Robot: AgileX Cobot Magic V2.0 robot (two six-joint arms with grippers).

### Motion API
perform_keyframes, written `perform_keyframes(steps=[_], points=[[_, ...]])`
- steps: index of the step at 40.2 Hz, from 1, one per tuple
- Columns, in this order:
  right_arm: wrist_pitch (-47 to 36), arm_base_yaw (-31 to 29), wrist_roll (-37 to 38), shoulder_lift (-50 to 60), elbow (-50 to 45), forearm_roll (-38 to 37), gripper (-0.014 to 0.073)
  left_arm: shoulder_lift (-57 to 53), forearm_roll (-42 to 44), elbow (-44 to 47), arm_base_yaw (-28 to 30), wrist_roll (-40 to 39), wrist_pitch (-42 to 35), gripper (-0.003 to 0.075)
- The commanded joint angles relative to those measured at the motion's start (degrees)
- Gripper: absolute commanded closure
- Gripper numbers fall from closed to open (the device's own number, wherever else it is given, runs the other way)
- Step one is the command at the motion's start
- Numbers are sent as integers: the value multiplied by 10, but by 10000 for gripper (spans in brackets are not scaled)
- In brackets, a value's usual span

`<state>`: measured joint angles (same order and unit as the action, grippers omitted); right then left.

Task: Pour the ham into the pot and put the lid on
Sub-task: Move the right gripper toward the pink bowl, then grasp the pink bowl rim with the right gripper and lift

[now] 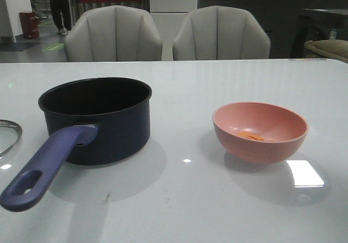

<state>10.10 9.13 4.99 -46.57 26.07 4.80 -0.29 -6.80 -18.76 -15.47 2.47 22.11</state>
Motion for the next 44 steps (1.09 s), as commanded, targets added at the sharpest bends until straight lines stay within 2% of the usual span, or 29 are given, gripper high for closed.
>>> perform_keyframes(steps=[1, 5, 16, 26, 34, 38, 42, 43, 44], points=[[-23, -2, -5, -75, 59, 11, 122, -5, -2, -14, -4, -2, -39, 82], [0, 0, -5, -160, 108, 33, 122, -5, -2, -14, -4, -2, -39, 82], [53, 26, -8, -366, 235, 33, 122, -5, -2, -14, -4, -2, -39, 82], [87, 27, -8, -484, 317, 32, 122, -5, -2, -14, -4, -2, -39, 82], [102, 27, -8, -548, 344, 32, 132, -5, -2, -14, -4, -2, -39, 82], [109, 27, -8, -560, 354, 37, 255, -5, -2, -14, -4, -2, -39, 82], [110, 27, -8, -560, 356, 47, 446, -5, -2, -14, -4, -2, -39, 82], [108, 27, -8, -560, 356, 47, 477, -5, -2, -14, -4, -2, -39, 82], [106, 27, -8, -560, 356, 47, 465, -5, -2, -14, -4, -2, -39, 82]])
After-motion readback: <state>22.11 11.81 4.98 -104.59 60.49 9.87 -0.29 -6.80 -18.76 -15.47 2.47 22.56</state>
